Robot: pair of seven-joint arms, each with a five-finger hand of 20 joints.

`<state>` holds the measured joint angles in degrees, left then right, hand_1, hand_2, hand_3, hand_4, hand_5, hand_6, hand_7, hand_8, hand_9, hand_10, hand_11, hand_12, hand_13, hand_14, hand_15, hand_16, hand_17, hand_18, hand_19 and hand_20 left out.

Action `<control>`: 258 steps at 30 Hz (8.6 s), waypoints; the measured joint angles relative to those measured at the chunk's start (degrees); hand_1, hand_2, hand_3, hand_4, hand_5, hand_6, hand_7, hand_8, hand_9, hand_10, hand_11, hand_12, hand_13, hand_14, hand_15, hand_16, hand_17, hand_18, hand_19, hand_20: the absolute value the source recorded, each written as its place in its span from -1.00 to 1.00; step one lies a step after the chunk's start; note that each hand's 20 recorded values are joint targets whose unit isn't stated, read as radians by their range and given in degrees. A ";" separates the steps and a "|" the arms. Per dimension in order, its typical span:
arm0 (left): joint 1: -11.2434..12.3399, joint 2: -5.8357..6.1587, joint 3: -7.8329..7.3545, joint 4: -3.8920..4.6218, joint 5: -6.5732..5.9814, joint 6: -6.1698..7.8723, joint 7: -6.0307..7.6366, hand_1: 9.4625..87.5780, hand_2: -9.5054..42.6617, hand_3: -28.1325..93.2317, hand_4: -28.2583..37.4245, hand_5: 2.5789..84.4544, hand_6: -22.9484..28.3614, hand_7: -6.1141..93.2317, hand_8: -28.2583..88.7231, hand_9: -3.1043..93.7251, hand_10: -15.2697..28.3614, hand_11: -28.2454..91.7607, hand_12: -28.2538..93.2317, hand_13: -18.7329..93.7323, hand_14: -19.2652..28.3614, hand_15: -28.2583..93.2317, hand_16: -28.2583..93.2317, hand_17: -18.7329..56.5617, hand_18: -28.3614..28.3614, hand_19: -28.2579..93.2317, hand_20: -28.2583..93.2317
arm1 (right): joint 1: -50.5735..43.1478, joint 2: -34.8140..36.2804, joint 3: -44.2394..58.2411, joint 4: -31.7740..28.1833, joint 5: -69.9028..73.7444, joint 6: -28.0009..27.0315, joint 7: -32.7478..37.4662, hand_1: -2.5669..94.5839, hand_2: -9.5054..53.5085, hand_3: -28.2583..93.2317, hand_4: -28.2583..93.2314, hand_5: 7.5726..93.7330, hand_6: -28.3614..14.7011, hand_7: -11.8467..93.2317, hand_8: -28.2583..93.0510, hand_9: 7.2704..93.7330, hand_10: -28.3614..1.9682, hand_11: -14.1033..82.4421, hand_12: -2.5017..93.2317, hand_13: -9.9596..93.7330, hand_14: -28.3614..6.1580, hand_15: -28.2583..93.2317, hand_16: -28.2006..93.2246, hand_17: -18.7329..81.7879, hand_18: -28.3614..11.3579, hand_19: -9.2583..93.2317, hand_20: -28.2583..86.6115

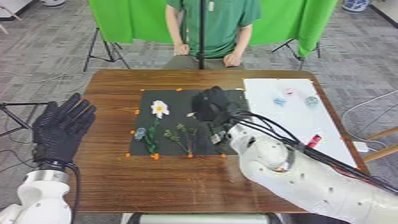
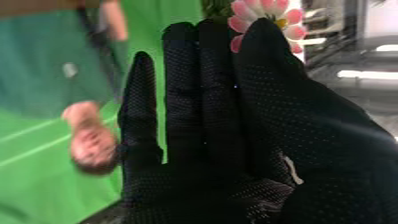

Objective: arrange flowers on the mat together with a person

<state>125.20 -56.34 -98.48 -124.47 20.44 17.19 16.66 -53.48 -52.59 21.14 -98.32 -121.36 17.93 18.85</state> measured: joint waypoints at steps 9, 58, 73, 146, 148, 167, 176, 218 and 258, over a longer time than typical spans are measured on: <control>-0.58 0.37 1.10 0.03 -1.06 0.00 -0.44 -0.66 0.07 0.63 -1.00 0.07 0.22 -0.66 -0.67 -0.12 0.35 -0.23 -0.41 -0.18 0.40 -0.07 -0.66 -0.63 0.47 0.01 -0.38 | 4.71 -6.54 -5.01 3.62 2.09 -2.35 1.12 0.20 -1.00 0.64 -1.00 0.41 0.48 0.05 -0.62 0.45 0.32 -0.45 -0.40 0.23 0.37 0.01 0.06 -0.21 -0.35 0.28 -0.19; -0.45 0.21 0.10 0.25 -3.40 0.10 0.40 -0.66 0.08 0.62 -1.00 0.07 0.22 -0.67 -0.67 -0.12 0.37 -0.22 -0.41 -0.18 0.40 -0.07 -0.67 -0.63 0.47 0.02 -0.38 | -16.96 -5.72 28.09 -9.56 14.46 -11.15 -11.64 -0.37 -0.66 0.73 -0.94 -0.18 0.17 -0.43 -0.73 -0.20 -0.09 -0.53 -0.61 -0.15 -0.08 -0.20 -0.22 -0.34 -0.31 0.00 -0.36; -0.17 0.20 -0.63 0.28 -6.57 -1.33 1.24 -0.67 0.07 0.63 -1.00 0.07 0.22 -0.66 -0.67 -0.13 0.36 -0.23 -0.41 -0.17 0.40 -0.07 -0.67 -0.63 0.47 0.01 -0.38 | -40.16 1.34 60.98 -16.63 57.01 -18.57 -21.01 -0.55 -0.43 0.67 -0.89 -0.24 0.07 -0.56 -0.67 -0.30 -0.28 -0.62 -0.60 -0.21 -0.24 -0.31 -0.15 -0.39 -0.40 -0.10 -0.32; 1.41 -0.93 -3.77 -1.01 15.10 3.77 -2.35 -0.65 0.05 0.62 -1.00 -0.17 0.23 -0.67 -0.67 -0.52 0.27 -0.25 -0.44 -0.42 0.23 -0.19 -0.64 -0.65 0.43 -0.02 -0.39 | -59.03 -3.06 75.55 -20.59 69.43 -13.73 -17.98 -0.52 -0.45 0.65 -0.88 -0.24 0.08 -0.59 -0.66 -0.30 -0.28 -0.63 -0.60 -0.18 -0.28 -0.31 -0.12 -0.42 -0.46 -0.07 -0.30; 1.41 -0.92 -3.77 -1.01 14.26 3.77 -1.96 -0.65 0.12 0.55 -1.00 -0.17 0.22 -0.67 -0.67 -0.51 0.28 -0.25 -0.45 -0.41 0.24 -0.19 -0.65 -0.65 0.43 -0.02 -0.39 | -59.07 -3.06 75.68 -20.59 69.39 -13.85 -18.01 -0.52 -0.46 0.65 -0.88 -0.24 0.08 -0.59 -0.66 -0.30 -0.27 -0.64 -0.60 -0.18 -0.28 -0.31 -0.12 -0.42 -0.46 -0.07 -0.30; 1.87 -1.07 -3.39 -1.23 7.22 3.76 1.22 -0.60 0.15 0.46 -1.00 -0.18 0.23 -0.68 -0.66 -0.40 0.36 -0.24 -0.43 -0.36 0.31 -0.17 -0.65 -0.65 0.44 -0.02 -0.39 | -56.94 3.08 75.49 -19.76 32.61 -4.64 -12.51 -0.41 -0.71 0.72 -0.89 -0.25 0.15 -0.53 -0.68 -0.35 -0.16 -0.64 -0.60 -0.33 -0.04 -0.47 -0.15 -0.46 -0.32 -0.20 -0.34; 2.39 -1.42 -3.32 -1.51 5.65 4.17 1.71 -0.63 0.13 0.49 -1.00 -0.18 0.23 -0.67 -0.66 -0.40 0.35 -0.24 -0.42 -0.37 0.29 -0.18 -0.65 -0.66 0.43 -0.03 -0.39 | -47.24 9.93 67.11 -10.79 9.01 -6.73 -7.17 -0.29 -0.87 0.75 -0.91 -0.32 0.20 -0.50 -0.69 -0.40 -0.10 -0.66 -0.60 -0.34 -0.11 -0.48 -0.15 -0.44 -0.31 -0.17 -0.31; 2.50 -1.33 -1.71 -1.53 4.29 2.90 0.41 -0.67 0.04 0.64 -1.00 -0.08 0.24 -0.65 -0.66 -0.26 0.41 -0.21 -0.40 -0.24 0.43 -0.07 -0.66 -0.65 0.47 0.01 -0.38 | -7.33 13.60 26.66 17.25 3.91 -23.73 17.91 -0.06 -1.00 0.79 -1.00 -0.25 0.18 -0.38 -0.74 -0.20 -0.14 -0.39 -0.57 -0.15 -0.11 0.10 -0.26 -0.33 -0.46 0.41 -0.22; 2.51 -1.32 -0.77 -1.33 -0.96 2.98 0.38 -0.66 0.04 0.65 -1.00 -0.05 0.26 -0.64 -0.67 -0.23 0.42 -0.20 -0.40 -0.23 0.46 -0.04 -0.67 -0.66 0.48 0.03 -0.38 | -4.12 15.72 16.65 -3.78 2.93 -5.89 6.96 0.20 -0.92 0.62 -1.00 0.18 0.35 0.15 -0.55 0.50 0.28 -0.33 0.05 0.29 0.31 0.21 0.14 -0.16 -0.48 0.48 -0.07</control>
<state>127.71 -57.66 -99.26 -125.80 19.48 20.18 17.04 -57.59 -36.87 37.79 -102.10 -118.43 12.04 25.81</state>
